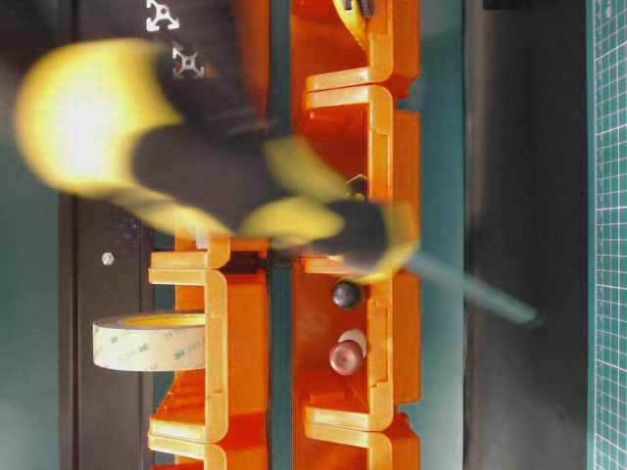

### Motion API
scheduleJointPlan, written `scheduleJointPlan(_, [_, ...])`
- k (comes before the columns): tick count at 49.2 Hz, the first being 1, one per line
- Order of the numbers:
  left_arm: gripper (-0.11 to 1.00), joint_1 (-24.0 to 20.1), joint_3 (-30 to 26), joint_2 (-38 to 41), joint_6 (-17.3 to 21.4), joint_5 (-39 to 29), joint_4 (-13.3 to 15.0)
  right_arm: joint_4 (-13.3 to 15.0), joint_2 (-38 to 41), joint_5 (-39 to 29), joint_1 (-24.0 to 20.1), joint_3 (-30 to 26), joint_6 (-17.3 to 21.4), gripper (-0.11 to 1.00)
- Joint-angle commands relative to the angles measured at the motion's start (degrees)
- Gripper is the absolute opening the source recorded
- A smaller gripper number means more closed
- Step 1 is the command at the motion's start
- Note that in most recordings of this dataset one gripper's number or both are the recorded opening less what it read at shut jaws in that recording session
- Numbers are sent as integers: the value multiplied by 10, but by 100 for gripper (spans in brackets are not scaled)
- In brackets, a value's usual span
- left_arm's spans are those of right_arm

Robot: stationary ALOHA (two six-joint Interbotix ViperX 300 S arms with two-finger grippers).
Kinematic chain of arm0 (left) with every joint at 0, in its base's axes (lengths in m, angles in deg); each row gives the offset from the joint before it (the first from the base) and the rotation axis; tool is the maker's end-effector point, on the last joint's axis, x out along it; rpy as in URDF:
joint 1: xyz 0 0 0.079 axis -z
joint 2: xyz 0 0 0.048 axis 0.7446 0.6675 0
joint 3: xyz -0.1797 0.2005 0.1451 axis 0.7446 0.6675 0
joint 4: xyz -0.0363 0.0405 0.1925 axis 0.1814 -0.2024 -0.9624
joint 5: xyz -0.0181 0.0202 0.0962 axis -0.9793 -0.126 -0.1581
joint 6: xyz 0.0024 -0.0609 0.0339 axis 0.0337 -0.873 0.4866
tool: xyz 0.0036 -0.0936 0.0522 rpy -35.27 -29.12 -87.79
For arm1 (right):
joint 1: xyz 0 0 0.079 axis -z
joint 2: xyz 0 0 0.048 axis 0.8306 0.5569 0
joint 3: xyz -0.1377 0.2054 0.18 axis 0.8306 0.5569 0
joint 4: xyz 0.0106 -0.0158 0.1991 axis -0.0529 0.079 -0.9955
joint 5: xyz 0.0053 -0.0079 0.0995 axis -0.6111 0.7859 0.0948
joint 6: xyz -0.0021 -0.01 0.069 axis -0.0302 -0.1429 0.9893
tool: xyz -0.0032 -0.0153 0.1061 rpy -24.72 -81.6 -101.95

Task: Pick screwdriver from container rack with right arm.
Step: 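Lower the held screwdriver onto the green cutting mat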

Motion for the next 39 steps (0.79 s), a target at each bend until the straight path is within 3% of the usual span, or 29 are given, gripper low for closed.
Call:
scheduleJointPlan(1, [0, 0, -19, 15, -9, 7, -2, 6, -43, 72, 32, 55, -4, 37])
scheduleJointPlan(10, [0, -1, -25, 25, -16, 15, -2, 21, -56, 151, 84, 101, -38, 37])
scheduleJointPlan(21, [0, -4, -27, 46, -16, 31, -2, 29, -40, 204, 135, 81, -104, 37])
scheduleJointPlan(39, [0, -5, -22, 64, -16, 33, -2, 29, 19, 243, 175, 86, -120, 37])
